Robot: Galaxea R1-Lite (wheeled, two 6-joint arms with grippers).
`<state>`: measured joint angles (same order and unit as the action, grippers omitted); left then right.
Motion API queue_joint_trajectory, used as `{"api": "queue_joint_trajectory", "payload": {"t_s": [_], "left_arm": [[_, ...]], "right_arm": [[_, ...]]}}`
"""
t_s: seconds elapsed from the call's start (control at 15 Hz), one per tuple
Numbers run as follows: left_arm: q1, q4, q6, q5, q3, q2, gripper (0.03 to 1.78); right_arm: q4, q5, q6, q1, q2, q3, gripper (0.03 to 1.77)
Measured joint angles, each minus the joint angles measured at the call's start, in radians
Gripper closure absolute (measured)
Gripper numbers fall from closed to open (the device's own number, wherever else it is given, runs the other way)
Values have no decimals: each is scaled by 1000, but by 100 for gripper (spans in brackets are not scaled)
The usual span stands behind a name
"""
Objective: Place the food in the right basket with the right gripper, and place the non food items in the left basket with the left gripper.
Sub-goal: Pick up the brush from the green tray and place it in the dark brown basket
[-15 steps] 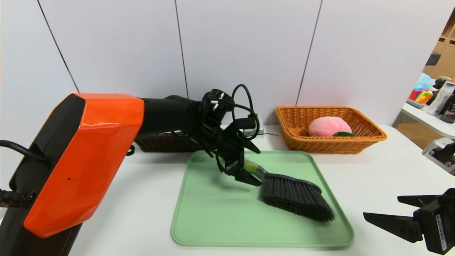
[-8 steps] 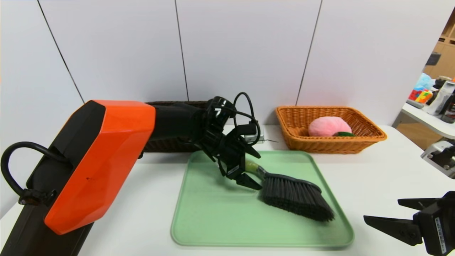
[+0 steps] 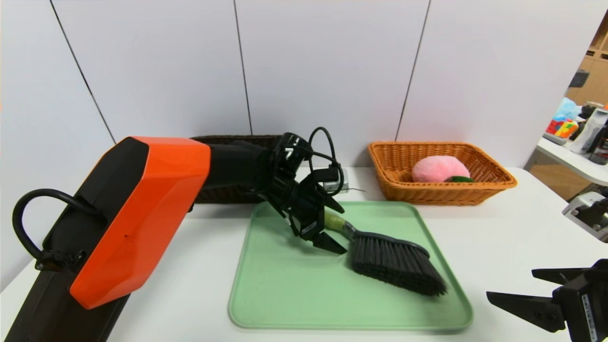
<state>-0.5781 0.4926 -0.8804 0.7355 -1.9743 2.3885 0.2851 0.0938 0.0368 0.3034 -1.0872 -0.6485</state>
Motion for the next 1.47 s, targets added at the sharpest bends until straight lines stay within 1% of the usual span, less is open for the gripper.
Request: {"api": "queue_joint_trajectory", "payload": {"t_s": [0.4,0.67,1.47], "left_arm": [[24,0,8,-4,-8,1,12],[26,-19,32,-6,-11,6,12],[32,-24,35,-7,-11,26,12]], "right_arm": [[0,7,0,0,0,1,11],[0,7,0,0,1,1,11],[-5,6,0,0,3,4,10]]}}
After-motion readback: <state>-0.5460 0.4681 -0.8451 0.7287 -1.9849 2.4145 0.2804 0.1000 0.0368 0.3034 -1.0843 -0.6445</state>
